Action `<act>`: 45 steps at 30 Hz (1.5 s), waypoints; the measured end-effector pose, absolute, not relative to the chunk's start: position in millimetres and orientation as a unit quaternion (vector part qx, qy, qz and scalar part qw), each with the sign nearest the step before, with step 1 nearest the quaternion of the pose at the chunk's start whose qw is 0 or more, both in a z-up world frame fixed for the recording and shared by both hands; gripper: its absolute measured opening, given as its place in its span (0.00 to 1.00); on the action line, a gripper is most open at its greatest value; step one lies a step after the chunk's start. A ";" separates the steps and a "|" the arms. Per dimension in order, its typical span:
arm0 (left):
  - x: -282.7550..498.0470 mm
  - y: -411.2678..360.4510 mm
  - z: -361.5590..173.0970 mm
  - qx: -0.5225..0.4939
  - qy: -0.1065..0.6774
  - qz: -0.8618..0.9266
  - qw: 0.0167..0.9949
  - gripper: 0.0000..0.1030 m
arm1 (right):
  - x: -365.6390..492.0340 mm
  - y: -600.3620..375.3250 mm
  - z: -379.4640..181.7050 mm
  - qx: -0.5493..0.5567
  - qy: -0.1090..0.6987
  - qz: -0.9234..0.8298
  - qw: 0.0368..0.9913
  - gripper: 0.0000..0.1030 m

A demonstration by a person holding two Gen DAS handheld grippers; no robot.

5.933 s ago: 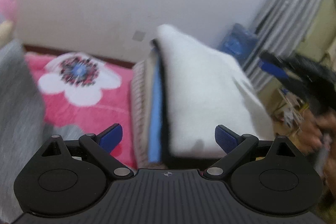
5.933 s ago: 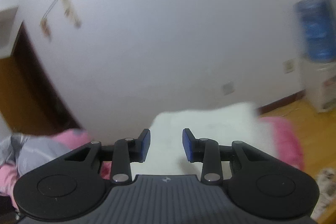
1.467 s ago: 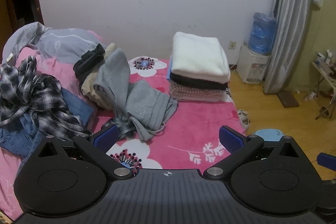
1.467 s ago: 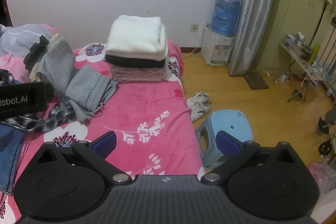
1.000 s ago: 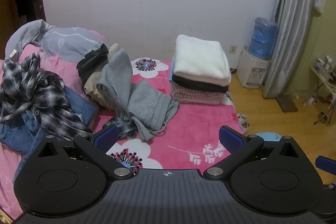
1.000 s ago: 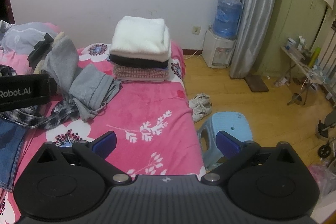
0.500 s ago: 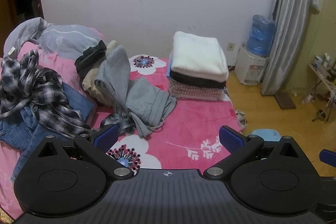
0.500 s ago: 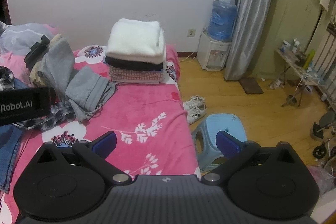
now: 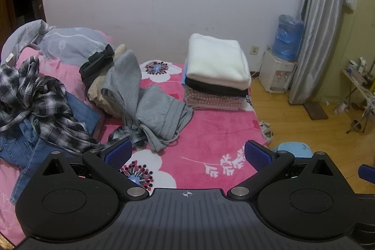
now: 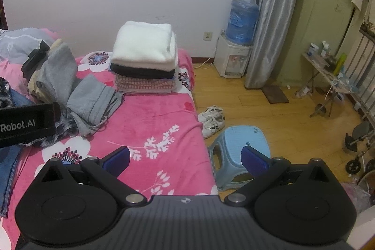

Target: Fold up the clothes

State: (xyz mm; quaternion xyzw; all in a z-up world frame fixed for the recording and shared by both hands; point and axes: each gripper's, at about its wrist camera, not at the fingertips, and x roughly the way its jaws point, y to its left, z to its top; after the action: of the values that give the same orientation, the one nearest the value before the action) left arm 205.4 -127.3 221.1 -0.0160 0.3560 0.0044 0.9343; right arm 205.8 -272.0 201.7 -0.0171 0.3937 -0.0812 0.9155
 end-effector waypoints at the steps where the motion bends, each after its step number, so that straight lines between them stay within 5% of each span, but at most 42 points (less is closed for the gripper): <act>1: 205.5 -127.6 221.0 -0.016 0.356 0.005 0.934 1.00 | 206.0 -272.4 201.6 -0.017 0.394 -0.081 0.916 1.00; 45: 207.0 -135.8 216.9 -0.007 0.362 0.005 0.932 1.00 | 206.0 -277.7 198.7 -0.016 0.402 -0.083 0.912 1.00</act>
State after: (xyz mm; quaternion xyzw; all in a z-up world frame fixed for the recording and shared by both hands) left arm 207.0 -135.8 216.9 -0.0073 0.3623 0.0050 0.9320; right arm 206.0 -277.7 198.7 -0.0162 0.4024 -0.0829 0.9115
